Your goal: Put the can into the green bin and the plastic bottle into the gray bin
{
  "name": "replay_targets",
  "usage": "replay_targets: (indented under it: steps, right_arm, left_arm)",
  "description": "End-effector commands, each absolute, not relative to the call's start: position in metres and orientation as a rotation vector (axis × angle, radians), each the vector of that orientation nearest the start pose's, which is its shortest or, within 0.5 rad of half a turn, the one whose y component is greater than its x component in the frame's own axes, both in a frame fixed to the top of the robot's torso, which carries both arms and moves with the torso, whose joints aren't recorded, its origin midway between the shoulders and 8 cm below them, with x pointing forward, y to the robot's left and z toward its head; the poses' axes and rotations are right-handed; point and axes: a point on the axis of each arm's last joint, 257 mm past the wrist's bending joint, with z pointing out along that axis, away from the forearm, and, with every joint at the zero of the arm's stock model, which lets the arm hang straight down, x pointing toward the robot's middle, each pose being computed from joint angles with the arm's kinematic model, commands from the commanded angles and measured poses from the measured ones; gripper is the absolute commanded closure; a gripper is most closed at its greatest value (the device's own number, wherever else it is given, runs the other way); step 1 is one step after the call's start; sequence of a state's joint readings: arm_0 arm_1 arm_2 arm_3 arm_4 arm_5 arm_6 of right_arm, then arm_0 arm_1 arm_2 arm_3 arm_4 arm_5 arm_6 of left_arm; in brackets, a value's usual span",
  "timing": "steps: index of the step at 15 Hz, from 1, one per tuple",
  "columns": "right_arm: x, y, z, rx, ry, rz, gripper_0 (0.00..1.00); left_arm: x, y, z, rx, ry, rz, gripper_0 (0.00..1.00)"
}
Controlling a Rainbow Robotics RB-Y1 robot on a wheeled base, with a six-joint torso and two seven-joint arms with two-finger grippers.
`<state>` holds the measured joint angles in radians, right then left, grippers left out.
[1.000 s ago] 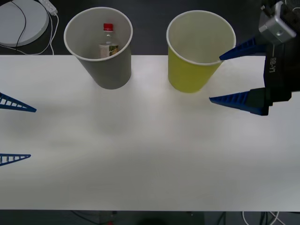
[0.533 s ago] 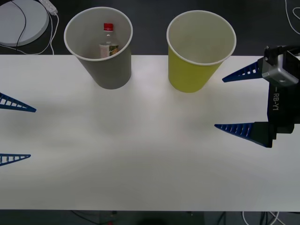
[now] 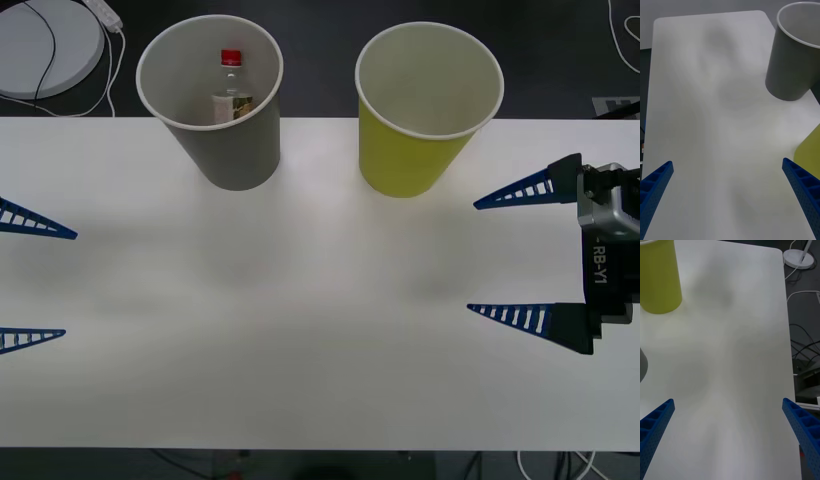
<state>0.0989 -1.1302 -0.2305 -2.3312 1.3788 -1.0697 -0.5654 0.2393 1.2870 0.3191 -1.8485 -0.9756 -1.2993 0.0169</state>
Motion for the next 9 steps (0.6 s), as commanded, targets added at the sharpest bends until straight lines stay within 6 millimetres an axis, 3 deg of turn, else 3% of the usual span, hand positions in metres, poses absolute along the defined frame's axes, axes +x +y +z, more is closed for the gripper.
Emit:
replay_targets:
  steps: [1,9]
  right_arm:
    - [0.316,-0.174,-0.098,-1.552,1.505,0.357,0.0]
    - [0.297,-0.175,-0.111,-1.539,1.499,0.431,0.0]
  left_arm:
    - [0.322,0.301,-0.113,1.617,1.566,-0.437,0.0]
    - [0.322,0.301,-0.113,1.617,1.566,-0.437,0.0]
